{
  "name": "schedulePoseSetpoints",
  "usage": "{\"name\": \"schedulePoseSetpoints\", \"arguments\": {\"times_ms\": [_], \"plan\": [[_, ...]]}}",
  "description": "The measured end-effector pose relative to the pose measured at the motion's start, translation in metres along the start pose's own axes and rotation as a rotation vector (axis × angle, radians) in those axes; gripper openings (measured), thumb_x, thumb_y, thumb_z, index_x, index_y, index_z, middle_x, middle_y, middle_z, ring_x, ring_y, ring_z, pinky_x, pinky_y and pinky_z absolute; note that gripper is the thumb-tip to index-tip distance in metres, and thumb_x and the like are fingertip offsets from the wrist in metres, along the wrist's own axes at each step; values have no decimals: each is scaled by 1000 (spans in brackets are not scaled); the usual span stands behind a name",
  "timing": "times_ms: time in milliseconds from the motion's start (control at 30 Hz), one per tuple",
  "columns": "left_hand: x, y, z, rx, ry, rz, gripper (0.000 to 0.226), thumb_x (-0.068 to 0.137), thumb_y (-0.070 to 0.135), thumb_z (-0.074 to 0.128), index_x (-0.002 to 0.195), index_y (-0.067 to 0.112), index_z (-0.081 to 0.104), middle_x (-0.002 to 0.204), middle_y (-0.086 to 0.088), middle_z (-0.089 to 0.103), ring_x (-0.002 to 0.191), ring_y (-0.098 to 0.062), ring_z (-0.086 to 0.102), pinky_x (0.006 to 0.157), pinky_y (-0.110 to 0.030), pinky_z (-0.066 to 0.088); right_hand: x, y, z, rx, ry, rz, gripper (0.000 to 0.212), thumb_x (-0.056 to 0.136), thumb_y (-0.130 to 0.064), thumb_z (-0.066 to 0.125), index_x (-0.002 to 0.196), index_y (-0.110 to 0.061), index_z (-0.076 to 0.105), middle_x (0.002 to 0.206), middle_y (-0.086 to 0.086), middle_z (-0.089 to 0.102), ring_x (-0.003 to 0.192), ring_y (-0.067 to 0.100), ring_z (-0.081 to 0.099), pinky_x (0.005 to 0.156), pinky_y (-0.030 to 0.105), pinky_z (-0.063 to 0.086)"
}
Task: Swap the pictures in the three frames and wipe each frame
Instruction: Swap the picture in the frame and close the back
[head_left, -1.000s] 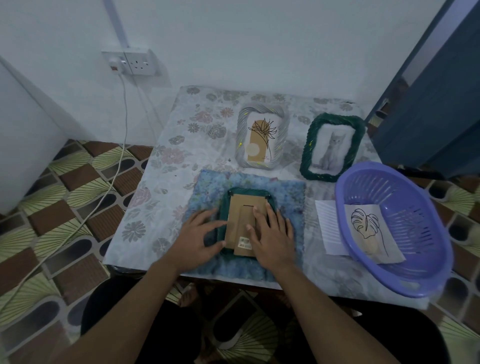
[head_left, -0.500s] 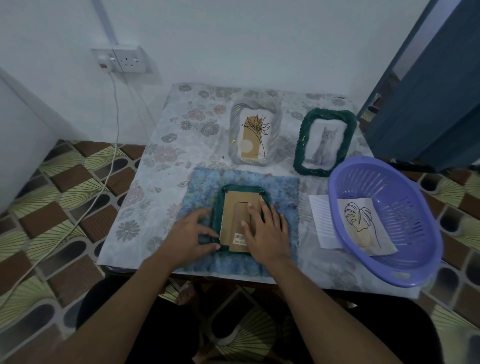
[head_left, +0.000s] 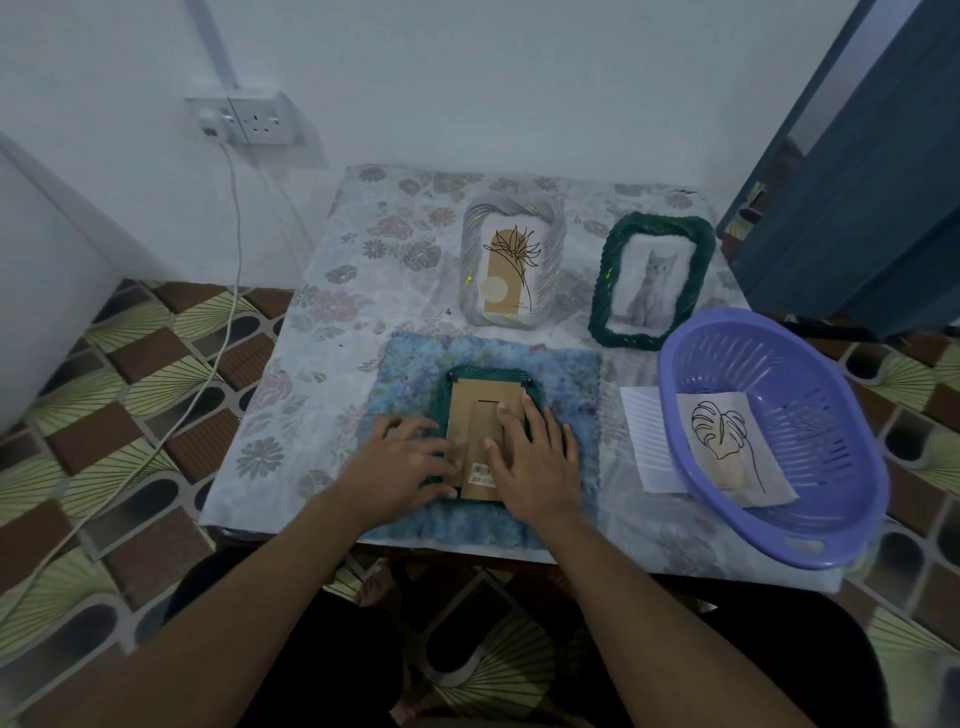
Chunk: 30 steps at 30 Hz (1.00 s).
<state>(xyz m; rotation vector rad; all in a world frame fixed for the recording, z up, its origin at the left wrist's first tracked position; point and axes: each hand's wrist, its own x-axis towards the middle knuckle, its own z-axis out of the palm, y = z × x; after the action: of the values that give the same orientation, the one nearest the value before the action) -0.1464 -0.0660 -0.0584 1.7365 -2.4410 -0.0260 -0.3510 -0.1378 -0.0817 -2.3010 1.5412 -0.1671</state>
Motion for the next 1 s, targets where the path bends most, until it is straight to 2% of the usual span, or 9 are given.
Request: {"name": "schedulePoseSetpoints", "arguments": {"times_ms": [133, 300, 433, 533, 600, 700, 767, 900, 1000], "plan": [[-5, 1, 13, -65, 89, -54, 41, 87, 59, 42, 92, 37, 76, 115, 18, 69, 117, -16, 46, 90, -42, 29, 0, -1, 0, 2, -6, 3, 55, 101, -56, 27, 154, -39, 23, 166, -6, 8, 152, 22, 6, 121, 44, -1], [-11, 12, 24, -177, 178, -231, 35, 87, 57, 47, 88, 37, 74, 117, 22, 67, 115, -12, 46, 85, -38, 22, -1, -1, -1, -3, -4, 7, 55, 101, -56, 27, 154, -39, 23, 166, -6, 9, 152, 21, 7, 121, 43, -1], [-11, 14, 28, -246, 135, -324, 33, 87, 59, 50, 92, 38, 74, 123, 25, 64, 117, -14, 43, 89, -49, 35, -2, -2, -2, -4, 12, -1, 54, 101, -55, 29, 153, -38, 27, 165, -5, 12, 151, 22, 9, 121, 44, 1], [-8, 17, 22, -399, -2, -496, 8, 86, 51, 66, 91, 46, 69, 127, 33, 56, 119, -8, 35, 99, -41, 31, -2, -2, -2, 2, 5, 2, 54, 101, -55, 28, 153, -39, 25, 165, -5, 11, 151, 21, 9, 121, 43, 0], [-3, 21, 14, -502, -53, -584, 10, 85, 47, 69, 80, 51, 61, 122, 38, 53, 120, -5, 34, 104, -41, 27, -2, -2, -2, 4, 6, 2, 55, 101, -55, 28, 153, -39, 24, 166, -5, 10, 151, 21, 8, 121, 43, 0], [3, 27, 13, -687, 76, -638, 12, 88, 48, 61, 77, 48, 63, 113, 37, 57, 119, -8, 47, 104, -38, 30, -2, -2, -2, 12, 2, -3, 55, 101, -56, 28, 153, -39, 24, 166, -4, 11, 152, 22, 9, 121, 44, 1], [3, 32, 17, -673, 146, -652, 17, 86, 59, 46, 93, 55, 61, 118, 33, 56, 124, -14, 47, 106, -44, 33, -1, -2, -2, 10, 1, 1, 55, 101, -56, 28, 153, -39, 25, 166, -4, 11, 152, 22, 9, 121, 44, 1], [1, 46, 24, -372, -64, -602, 58, 93, 62, 21, 146, 44, 36, 159, 16, 24, 148, -16, 11, 112, -46, 13, -1, -2, -2, -5, 0, 4, 55, 101, -56, 28, 153, -39, 24, 166, -5, 10, 151, 22, 10, 122, 44, 1], [-1, 51, 27, -242, -147, -553, 62, 94, 69, 8, 152, 49, 10, 164, 16, 1, 151, -15, -8, 117, -48, -5, 0, -2, -2, -8, -23, 5, 55, 101, -56, 27, 154, -40, 22, 166, -5, 8, 152, 21, 9, 121, 44, 0]]}}
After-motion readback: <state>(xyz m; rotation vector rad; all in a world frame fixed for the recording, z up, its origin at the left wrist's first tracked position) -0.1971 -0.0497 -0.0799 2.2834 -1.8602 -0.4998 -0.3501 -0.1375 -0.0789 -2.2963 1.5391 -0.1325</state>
